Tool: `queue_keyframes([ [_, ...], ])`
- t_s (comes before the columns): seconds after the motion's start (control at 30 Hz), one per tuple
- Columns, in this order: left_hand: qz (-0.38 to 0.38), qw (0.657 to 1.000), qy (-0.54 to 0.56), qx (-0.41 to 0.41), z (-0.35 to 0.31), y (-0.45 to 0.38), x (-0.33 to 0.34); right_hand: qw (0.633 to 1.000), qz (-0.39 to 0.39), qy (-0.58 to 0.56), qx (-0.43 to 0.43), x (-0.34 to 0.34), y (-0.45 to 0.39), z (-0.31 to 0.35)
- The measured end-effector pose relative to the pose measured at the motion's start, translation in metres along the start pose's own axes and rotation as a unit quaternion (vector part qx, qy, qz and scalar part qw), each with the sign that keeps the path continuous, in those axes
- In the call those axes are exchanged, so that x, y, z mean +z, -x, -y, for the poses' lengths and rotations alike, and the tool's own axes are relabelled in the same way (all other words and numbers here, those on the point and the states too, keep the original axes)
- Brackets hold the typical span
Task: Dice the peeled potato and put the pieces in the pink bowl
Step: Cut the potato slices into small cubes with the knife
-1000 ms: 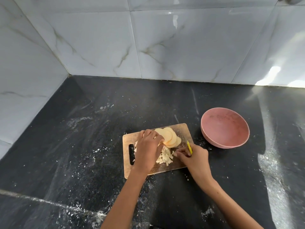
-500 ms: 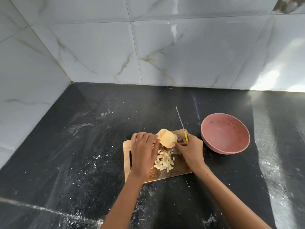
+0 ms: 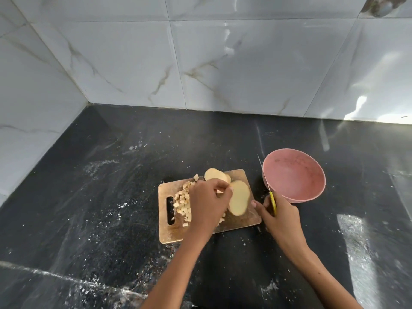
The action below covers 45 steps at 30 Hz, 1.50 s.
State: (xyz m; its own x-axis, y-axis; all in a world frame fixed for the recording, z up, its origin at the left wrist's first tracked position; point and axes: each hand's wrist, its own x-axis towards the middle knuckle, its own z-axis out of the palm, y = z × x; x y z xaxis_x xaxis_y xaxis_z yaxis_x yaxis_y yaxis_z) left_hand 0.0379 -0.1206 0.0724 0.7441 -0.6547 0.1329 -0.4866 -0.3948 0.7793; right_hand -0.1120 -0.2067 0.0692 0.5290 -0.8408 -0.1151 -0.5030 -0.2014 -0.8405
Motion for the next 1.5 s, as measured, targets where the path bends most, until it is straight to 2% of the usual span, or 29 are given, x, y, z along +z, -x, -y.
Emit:
queue_keyframes([
  [0.07, 0.029, 0.999, -0.011, -0.012, -0.002, 0.007, 0.015, 0.999, 0.038, 0.016, 0.026, -0.008, 0.008, -0.005],
  [0.2, 0.035, 0.995, -0.083, -0.03, 0.0, 0.009, 0.029, 0.995, 0.079, 0.039, 0.054, -0.011, 0.017, -0.013],
  [0.37, 0.042, 0.974, -0.217, 0.047, 0.006, 0.009, 0.023, 0.99, 0.105, 0.049, 0.08, -0.006, 0.023, -0.017],
  [0.47, 0.107, 0.958, -0.237, 0.122, 0.009, 0.014, 0.02, 0.989, 0.109, 0.064, 0.074, -0.005, 0.026, -0.017],
  [0.53, 0.159, 0.946, -0.247, 0.138, 0.01, 0.018, 0.02, 0.987, 0.108, 0.095, 0.071, -0.005, 0.027, -0.016],
  [0.6, 0.176, 0.938, -0.259, 0.15, 0.01, 0.02, 0.024, 0.982, 0.114, 0.132, 0.074, -0.004, 0.025, -0.016],
  [0.83, 0.139, 0.936, -0.259, 0.192, 0.018, 0.026, 0.036, 0.958, 0.153, 0.228, 0.082, 0.005, 0.023, -0.011],
  [1.17, 0.11, 0.936, -0.286, 0.174, 0.025, 0.033, 0.045, 0.917, 0.179, 0.336, 0.119, 0.021, 0.015, 0.008],
  [1.5, 0.07, 0.931, -0.311, 0.175, 0.026, 0.036, 0.051, 0.893, 0.236, 0.353, 0.148, 0.003, 0.039, -0.002],
])
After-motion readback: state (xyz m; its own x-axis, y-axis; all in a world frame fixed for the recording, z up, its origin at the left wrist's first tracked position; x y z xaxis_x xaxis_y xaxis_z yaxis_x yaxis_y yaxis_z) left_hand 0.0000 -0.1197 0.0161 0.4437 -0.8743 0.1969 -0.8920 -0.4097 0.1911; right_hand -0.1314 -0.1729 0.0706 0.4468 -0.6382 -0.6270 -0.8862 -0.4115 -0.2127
